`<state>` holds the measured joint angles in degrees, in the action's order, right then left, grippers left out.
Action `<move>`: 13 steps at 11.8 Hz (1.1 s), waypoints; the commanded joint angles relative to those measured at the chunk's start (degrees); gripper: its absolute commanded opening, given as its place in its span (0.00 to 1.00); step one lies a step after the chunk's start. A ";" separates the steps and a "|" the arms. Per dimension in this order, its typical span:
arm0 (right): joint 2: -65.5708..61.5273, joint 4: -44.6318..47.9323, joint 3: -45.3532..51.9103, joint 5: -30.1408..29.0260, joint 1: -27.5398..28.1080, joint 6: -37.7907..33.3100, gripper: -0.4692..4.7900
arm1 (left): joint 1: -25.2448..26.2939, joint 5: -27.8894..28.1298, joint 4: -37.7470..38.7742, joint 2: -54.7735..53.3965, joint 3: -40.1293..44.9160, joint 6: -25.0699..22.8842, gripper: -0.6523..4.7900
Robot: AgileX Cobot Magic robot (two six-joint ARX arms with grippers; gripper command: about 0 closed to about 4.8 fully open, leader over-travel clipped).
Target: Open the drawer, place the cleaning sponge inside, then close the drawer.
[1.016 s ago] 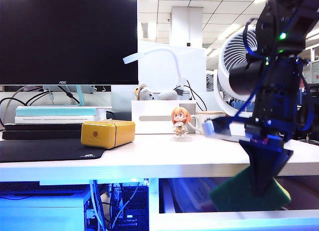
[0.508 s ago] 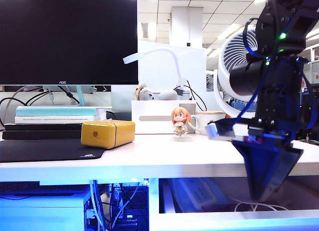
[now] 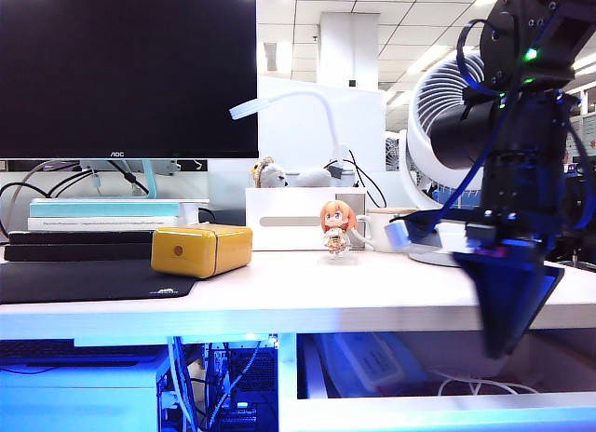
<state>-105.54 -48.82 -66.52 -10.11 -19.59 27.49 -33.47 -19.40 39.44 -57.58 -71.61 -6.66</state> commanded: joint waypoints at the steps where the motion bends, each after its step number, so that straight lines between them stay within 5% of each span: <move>1: 2.29 -4.92 -0.09 -2.86 0.02 -0.07 0.08 | 0.02 -0.35 -0.98 0.02 -0.26 -0.22 0.11; 4: 7.15 -6.54 -0.09 -10.78 -0.39 -0.35 0.08 | 0.02 -0.35 -1.01 0.02 -0.26 -0.22 0.11; 13: 7.63 -10.05 3.58 -12.96 -5.40 1.68 0.08 | 0.02 -0.35 -1.01 0.02 -0.26 -0.22 0.11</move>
<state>-98.04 -58.57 -63.51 -22.57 -24.93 28.62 -33.47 -19.38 39.22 -57.58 -71.61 -6.66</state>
